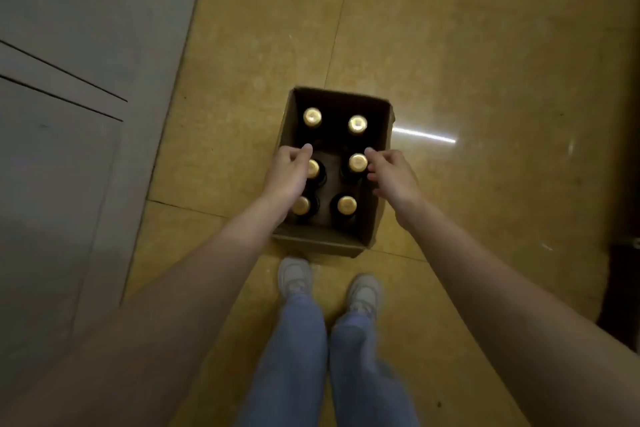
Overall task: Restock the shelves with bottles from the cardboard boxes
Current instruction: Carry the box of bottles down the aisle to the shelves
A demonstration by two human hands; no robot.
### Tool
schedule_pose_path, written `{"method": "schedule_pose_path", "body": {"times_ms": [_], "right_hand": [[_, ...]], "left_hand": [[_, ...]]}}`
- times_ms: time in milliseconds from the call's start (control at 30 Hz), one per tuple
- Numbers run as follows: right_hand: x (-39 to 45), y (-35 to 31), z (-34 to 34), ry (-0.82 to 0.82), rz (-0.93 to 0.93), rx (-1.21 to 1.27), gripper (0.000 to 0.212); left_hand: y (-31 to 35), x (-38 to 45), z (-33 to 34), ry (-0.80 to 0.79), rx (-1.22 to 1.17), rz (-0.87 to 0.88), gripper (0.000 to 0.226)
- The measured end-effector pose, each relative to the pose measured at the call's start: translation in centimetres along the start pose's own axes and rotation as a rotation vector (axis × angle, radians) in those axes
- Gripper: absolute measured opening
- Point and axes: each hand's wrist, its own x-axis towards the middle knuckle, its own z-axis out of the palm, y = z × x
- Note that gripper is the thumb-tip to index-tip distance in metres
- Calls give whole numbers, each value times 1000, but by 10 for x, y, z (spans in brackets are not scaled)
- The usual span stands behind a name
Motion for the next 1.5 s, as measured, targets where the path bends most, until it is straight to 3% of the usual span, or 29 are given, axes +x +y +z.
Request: {"method": "schedule_pose_path", "body": {"times_ms": [200,467,667,833,1133,1300,1500], "right_hand": [[39,24,19,46,-13,-62,47],[86,55,35,254,-30,-281,72],[107,74,39,222,7,-268,65],[110,86,39,210,18,-354,64],[122,93,38,294,30,-521,47],[122,90,37,299,40,-552,38],[121,90,30,296,9,-492,37]], "left_hand": [[-26,44,3,9,95,48,24],[-48,99,9,166,287,106,37],[-50,124,15,243,486,70,58],[-58,139,16,260,647,5,52],[-75,151,12,241,614,-60,36],[-75,149,8,250,872,-8,29],[-70,139,7,204,953,92,27]]}}
